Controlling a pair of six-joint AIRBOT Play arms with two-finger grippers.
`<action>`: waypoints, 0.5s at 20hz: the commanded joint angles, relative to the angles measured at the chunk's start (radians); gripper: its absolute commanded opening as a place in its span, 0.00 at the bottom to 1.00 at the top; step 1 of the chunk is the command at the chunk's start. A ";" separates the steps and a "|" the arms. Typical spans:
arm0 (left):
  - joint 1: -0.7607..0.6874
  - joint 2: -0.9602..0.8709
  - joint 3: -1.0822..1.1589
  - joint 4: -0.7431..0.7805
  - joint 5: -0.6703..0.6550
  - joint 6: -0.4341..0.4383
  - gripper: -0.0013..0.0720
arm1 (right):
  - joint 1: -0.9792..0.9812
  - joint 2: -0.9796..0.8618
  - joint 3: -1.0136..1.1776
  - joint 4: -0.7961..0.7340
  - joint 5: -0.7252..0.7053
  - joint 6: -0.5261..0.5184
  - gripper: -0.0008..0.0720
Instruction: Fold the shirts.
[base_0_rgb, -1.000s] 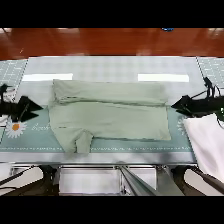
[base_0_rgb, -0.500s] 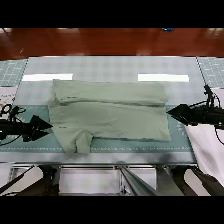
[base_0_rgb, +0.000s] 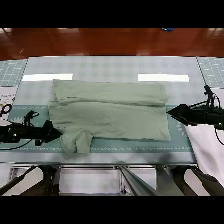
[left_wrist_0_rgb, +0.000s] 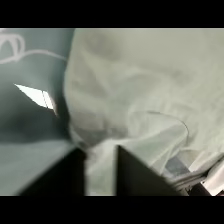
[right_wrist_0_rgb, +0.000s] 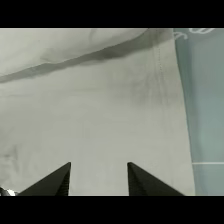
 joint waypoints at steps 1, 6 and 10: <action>-0.020 0.000 -0.030 -0.073 0.060 0.044 0.04 | -0.019 0.001 0.000 -0.016 -0.014 0.000 0.58; -0.021 0.001 -0.016 -0.086 0.033 0.082 0.04 | -0.150 0.001 -0.025 -0.333 0.174 0.178 0.58; -0.021 0.001 -0.016 -0.087 0.033 0.092 0.04 | -0.151 0.000 -0.131 -0.318 0.204 0.168 0.58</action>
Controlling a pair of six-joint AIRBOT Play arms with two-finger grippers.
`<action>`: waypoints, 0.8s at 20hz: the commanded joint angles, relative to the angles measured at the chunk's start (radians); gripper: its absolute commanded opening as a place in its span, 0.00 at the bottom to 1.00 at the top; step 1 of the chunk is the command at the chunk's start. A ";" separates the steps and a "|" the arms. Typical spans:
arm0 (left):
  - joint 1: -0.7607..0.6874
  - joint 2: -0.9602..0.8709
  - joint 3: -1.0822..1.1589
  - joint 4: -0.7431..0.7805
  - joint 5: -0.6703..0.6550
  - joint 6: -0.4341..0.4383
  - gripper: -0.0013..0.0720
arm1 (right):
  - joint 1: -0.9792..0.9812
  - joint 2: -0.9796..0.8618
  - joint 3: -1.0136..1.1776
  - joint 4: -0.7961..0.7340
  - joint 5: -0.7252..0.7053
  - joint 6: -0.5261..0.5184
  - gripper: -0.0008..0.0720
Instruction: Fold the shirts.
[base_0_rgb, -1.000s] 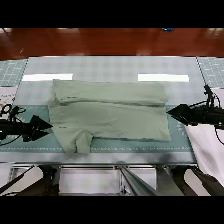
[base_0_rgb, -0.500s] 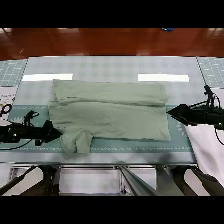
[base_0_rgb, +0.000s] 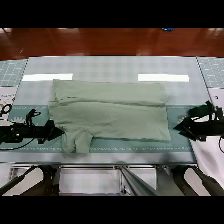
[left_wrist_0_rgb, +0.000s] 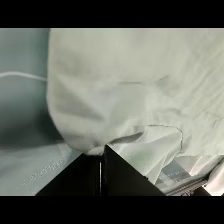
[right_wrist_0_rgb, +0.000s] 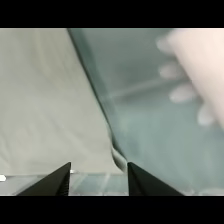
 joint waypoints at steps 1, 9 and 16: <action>-0.001 0.001 0.000 -0.012 -0.008 0.017 0.04 | -0.015 0.000 -0.081 -0.023 0.033 0.021 0.58; -0.001 0.002 0.000 -0.012 0.000 0.022 0.04 | 0.068 -0.163 -0.104 0.120 -0.121 -0.038 0.58; 0.000 0.037 0.116 -0.016 -0.022 0.043 0.04 | 0.202 -0.163 -0.082 0.425 -0.217 -0.203 0.05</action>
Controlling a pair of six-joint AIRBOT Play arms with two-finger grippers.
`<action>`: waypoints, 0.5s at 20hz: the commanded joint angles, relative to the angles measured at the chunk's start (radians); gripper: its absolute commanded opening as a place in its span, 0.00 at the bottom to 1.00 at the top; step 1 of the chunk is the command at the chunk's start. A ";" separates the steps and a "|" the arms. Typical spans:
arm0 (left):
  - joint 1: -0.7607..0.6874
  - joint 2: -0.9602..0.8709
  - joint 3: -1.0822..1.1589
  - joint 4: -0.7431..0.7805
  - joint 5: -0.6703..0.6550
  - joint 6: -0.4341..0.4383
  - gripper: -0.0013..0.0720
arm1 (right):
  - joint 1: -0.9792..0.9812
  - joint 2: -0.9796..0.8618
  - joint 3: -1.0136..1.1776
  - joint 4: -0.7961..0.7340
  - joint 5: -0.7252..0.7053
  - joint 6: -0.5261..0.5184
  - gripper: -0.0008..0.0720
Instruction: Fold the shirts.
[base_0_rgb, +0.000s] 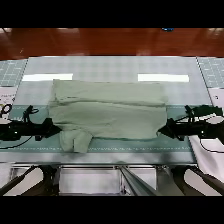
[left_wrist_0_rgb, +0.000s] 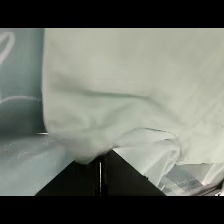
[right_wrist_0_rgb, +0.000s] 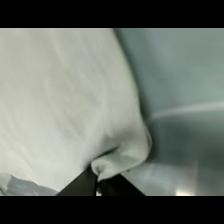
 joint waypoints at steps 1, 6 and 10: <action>0.000 0.028 0.102 -0.018 -0.031 0.007 0.04 | 0.025 0.073 0.039 0.093 -0.002 -0.047 0.05; -0.013 0.005 0.272 -0.135 0.001 0.008 0.04 | 0.016 0.034 0.227 0.047 0.029 -0.027 0.05; -0.110 -0.140 0.430 -0.139 0.041 0.008 0.04 | 0.046 -0.142 0.391 0.051 0.032 -0.036 0.05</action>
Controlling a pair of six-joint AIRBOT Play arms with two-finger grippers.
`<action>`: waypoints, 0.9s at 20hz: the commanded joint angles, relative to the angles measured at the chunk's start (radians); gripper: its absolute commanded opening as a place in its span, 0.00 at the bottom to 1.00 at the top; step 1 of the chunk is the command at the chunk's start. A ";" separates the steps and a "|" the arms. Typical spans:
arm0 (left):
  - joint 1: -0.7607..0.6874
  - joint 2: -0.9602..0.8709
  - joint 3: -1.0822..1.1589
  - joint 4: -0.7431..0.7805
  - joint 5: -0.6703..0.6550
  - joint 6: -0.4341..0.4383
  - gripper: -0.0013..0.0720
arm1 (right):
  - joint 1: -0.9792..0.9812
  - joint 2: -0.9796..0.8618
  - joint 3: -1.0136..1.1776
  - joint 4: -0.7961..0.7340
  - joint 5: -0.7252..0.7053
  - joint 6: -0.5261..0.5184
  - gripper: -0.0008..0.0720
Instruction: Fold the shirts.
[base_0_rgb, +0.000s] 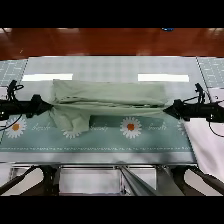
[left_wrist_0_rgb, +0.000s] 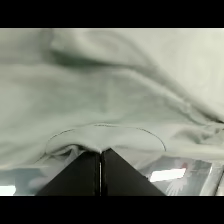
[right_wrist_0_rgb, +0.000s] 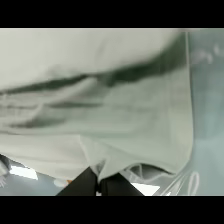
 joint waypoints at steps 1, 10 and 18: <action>-0.079 -0.132 0.158 -0.021 0.031 -0.002 0.04 | 0.041 -0.145 0.151 0.002 0.001 -0.008 0.05; -0.153 -0.558 0.616 -0.021 -0.053 -0.178 0.04 | 0.068 -0.432 0.495 -0.007 -0.008 0.005 0.05; -0.201 -0.692 0.777 -0.021 -0.068 -0.189 0.04 | 0.092 -0.590 0.674 -0.006 -0.018 0.011 0.05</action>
